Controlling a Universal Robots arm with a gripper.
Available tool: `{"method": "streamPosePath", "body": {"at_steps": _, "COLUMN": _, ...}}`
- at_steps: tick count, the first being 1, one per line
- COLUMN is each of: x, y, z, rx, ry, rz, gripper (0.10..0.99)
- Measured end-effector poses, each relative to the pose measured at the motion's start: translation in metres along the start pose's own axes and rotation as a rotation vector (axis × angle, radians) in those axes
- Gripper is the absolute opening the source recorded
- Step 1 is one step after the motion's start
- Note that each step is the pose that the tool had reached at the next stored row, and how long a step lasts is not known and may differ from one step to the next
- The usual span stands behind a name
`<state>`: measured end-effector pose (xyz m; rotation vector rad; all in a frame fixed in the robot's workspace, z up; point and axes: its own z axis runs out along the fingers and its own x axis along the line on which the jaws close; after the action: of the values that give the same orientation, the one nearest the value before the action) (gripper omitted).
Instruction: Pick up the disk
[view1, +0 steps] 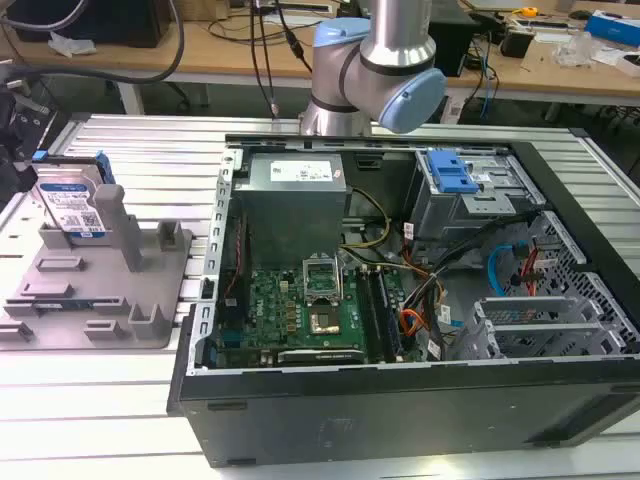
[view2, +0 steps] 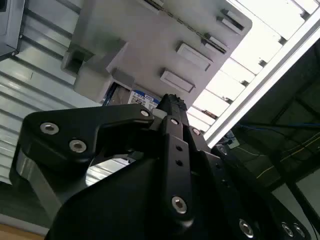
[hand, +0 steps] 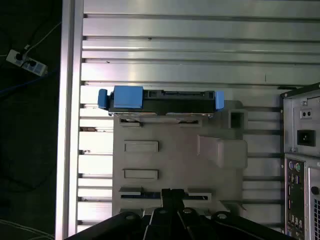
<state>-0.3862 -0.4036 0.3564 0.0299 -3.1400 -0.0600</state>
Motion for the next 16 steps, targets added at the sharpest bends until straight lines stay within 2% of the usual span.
{"method": "streamPosePath", "body": {"at_steps": 11, "x": 0.0, "y": 0.0, "z": 0.0, "rx": 0.0, "ry": 0.0002, "rz": -0.006, "gripper": 0.106}}
{"method": "streamPosePath", "body": {"at_steps": 14, "x": 0.0, "y": 0.0, "z": 0.0001, "rx": 0.0, "ry": 0.0018, "rz": -0.05, "gripper": 0.106}}
{"method": "streamPosePath", "body": {"at_steps": 16, "x": 0.0, "y": 0.0, "z": 0.0002, "rx": 0.0, "ry": 0.0043, "rz": -0.113, "gripper": 0.106}}
